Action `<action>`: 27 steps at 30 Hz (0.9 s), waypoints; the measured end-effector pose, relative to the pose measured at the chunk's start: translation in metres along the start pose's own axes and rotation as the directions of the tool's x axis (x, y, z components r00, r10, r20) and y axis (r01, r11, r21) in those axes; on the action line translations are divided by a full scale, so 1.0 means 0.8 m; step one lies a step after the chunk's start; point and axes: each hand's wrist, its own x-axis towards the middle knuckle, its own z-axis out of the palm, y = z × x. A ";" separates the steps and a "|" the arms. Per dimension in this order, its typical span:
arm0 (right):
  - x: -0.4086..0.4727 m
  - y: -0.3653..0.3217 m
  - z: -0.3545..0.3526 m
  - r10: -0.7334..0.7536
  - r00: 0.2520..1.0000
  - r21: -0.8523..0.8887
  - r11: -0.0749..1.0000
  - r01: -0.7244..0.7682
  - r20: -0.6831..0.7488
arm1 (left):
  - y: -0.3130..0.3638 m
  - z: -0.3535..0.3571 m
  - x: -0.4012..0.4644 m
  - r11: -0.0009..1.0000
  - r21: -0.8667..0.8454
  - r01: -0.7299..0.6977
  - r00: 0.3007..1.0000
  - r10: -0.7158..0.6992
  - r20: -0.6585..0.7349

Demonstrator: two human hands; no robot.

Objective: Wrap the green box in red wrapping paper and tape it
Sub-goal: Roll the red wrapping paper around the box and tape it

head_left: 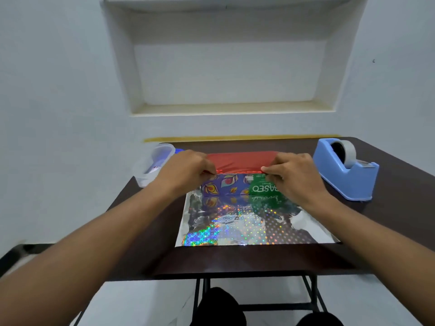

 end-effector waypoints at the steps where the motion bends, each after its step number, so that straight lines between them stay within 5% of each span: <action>1: -0.001 -0.001 0.001 0.016 1.000 0.005 1.000 -0.016 -0.013 | 0.001 0.003 -0.004 0.999 0.018 -0.029 0.999 0.029 -0.037; 12: -0.031 -0.002 0.006 -0.051 0.985 -0.147 0.989 0.026 -0.168 | -0.001 0.029 -0.029 0.918 0.288 -0.273 0.926 0.332 -0.180; 22: -0.043 0.000 0.011 -0.169 0.965 -0.205 0.971 0.127 -0.200 | -0.007 0.036 -0.042 0.872 0.355 -0.335 0.873 0.430 -0.232; 24: -0.042 0.000 0.012 -0.175 0.965 -0.192 0.972 0.137 -0.196 | -0.011 0.035 -0.046 0.888 0.338 -0.312 0.877 0.406 -0.257; 27: -0.040 0.001 0.011 -0.191 0.963 -0.182 0.971 0.157 -0.192 | -0.015 0.027 -0.051 0.973 0.193 -0.124 0.939 0.179 -0.295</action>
